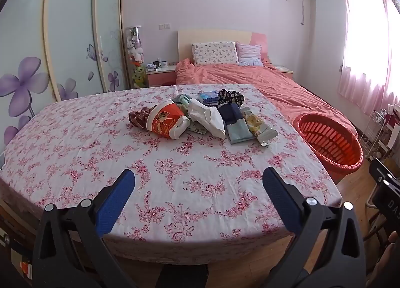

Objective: Collect trash

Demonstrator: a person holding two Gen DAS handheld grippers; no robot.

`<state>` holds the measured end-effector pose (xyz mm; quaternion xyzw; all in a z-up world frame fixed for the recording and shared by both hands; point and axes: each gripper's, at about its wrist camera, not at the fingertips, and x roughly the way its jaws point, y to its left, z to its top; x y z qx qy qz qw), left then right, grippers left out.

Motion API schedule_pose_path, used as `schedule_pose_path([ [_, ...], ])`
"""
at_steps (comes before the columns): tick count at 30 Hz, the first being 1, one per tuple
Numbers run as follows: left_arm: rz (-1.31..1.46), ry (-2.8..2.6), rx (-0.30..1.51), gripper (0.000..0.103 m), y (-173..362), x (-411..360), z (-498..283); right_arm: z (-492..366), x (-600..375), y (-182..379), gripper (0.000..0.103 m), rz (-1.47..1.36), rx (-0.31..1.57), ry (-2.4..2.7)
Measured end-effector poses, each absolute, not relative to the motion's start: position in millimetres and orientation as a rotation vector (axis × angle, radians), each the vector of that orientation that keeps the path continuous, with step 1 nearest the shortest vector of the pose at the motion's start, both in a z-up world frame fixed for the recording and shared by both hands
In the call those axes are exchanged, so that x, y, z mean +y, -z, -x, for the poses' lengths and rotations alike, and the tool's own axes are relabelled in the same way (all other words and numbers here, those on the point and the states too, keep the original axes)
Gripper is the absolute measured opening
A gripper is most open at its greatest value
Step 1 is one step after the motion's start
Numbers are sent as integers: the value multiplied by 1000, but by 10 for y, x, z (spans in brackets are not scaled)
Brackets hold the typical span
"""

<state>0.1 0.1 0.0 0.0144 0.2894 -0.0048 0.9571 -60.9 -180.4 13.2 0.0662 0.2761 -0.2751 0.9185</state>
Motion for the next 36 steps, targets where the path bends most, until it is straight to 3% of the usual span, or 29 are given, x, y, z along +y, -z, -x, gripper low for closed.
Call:
schedule_pose_path([
  [36, -29, 10, 589, 101, 1, -2, -6, 592, -1783, -122, 99, -137, 570, 563],
])
